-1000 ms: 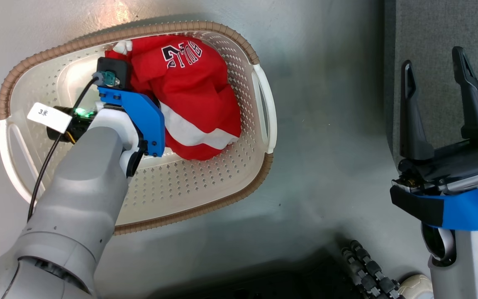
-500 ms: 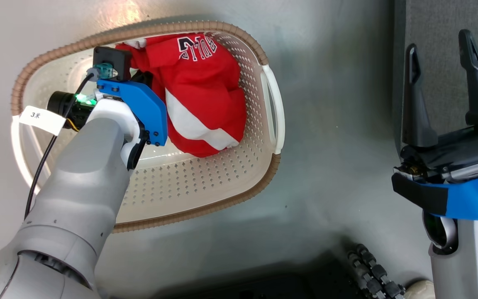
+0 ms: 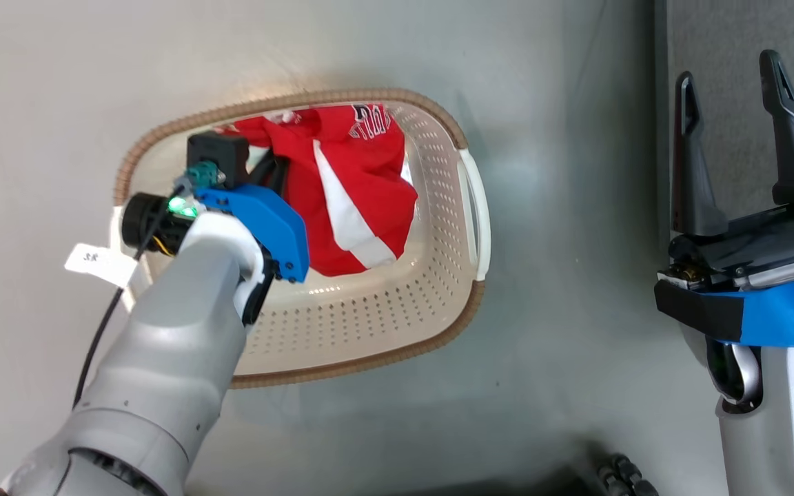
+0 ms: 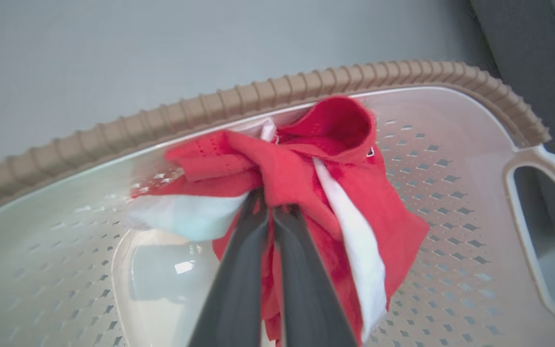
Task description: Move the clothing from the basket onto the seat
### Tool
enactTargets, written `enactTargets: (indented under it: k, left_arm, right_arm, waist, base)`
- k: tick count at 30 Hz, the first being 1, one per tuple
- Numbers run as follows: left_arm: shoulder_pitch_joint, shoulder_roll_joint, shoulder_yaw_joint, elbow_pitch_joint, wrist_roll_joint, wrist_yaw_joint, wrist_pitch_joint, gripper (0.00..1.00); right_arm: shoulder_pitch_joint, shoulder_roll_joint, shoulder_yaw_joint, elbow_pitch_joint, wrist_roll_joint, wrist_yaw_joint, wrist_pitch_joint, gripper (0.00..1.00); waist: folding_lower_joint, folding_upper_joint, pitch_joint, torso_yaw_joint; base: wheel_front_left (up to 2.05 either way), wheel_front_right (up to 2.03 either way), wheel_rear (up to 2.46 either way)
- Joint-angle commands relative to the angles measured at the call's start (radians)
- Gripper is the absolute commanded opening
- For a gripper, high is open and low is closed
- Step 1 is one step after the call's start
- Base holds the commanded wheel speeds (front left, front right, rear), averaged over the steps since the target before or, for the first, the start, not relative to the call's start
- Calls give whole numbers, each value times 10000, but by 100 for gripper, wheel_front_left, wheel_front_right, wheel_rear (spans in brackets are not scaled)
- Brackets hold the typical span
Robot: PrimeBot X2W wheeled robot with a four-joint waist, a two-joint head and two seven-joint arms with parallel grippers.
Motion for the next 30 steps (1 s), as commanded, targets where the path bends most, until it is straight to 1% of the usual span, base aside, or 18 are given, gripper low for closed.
enactTargets:
  k: [1, 7, 8, 12, 21, 30]
  left_arm:
    - [154, -4, -41, -83, -15, -50, -97, 0]
    - [802, -37, -214, -465, 114, -93, -166, 0]
    - [802, -37, -214, -465, 114, -93, -166, 0]
    - [1418, 164, 19, -1269, 366, -64, -168, 0]
    - [2960, 586, 1136, -3534, 1612, 263, -172, 0]
    - [4150, 621, 2281, -5444, 2949, 352, -173, 0]
  right_arm:
    - [22, -76, -9, 73, 41, 1, -5, 100]
    - [154, -72, 87, 346, 135, 1, -5, 100]
    - [154, -72, 87, 346, 135, 1, -5, 100]
    - [308, -51, 135, 476, 163, 1, -5, 100]
    - [838, -121, 97, 902, 231, 3, -5, 100]
    - [1367, -214, 223, 1358, 405, 3, -5, 100]
  waist:
    - [1, 0, -512, 229]
    - [1, 0, -1388, 294]
    - [1, 0, -1388, 294]
    - [1, 0, -1999, 311]
    - [1, 0, -3664, 562]
    - [1, 0, -5415, 855]
  base:
    - [0, 0, 0]
    - [0, 0, 0]
    - [0, 0, 0]
    - [0, 0, 0]
    - [0, 0, 0]
    - [0, 0, 0]
